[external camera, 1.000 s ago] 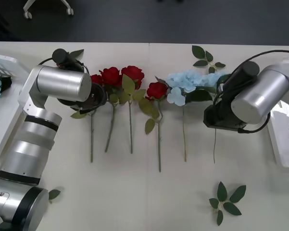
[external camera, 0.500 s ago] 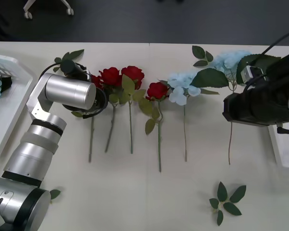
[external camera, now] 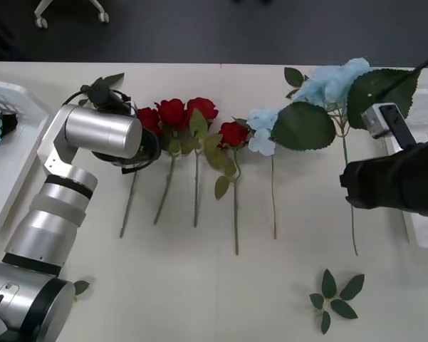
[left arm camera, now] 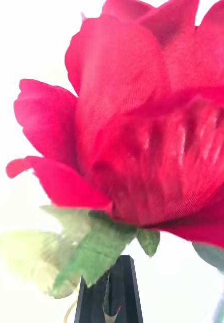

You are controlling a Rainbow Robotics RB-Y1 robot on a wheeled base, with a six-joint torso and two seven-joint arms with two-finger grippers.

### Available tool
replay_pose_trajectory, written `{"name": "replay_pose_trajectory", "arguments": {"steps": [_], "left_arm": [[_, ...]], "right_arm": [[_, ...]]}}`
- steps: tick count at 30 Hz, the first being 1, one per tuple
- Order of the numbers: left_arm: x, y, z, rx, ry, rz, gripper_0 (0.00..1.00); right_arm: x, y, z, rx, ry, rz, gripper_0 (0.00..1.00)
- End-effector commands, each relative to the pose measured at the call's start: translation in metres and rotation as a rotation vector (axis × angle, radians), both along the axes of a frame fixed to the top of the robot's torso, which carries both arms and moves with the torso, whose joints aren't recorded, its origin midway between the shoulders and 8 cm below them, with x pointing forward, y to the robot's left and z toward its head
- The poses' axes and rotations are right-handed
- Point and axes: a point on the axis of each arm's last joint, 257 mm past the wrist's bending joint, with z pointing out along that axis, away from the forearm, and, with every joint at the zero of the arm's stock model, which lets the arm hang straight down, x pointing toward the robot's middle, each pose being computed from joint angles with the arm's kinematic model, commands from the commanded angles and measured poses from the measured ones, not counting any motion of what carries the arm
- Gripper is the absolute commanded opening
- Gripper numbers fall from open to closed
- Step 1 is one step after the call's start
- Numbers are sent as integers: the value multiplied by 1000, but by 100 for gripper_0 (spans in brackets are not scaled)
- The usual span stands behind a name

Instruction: Put the red flowers into the right box and the blue flowers into the left box

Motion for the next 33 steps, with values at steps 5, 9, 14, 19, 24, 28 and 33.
{"name": "replay_pose_trajectory", "arguments": {"steps": [5, 9, 14, 19, 24, 28, 33], "left_arm": [[0, 5, 77, -72, -47, -37, 0], [-14, 13, 95, -128, -57, -48, 0], [-35, 18, 108, -207, -115, -89, 0], [-57, 12, 120, -256, -174, -224, 0], [-76, 0, 140, -308, -217, -379, 0], [-94, -9, 158, -352, -252, -511, 0], [-112, -18, 176, -351, -330, -690, 0]], "right_arm": [[-8, -2, 11, -60, -91, 100, 0], [-7, -3, 10, -61, -91, 94, 0], [1, -14, 12, -51, -96, 21, 0], [12, -28, 4, -22, -73, -53, 0], [21, -50, -1, -22, -54, -157, 0], [18, -60, -12, -12, -5, -235, 0], [13, -71, -44, -46, 62, -301, 0]]}}
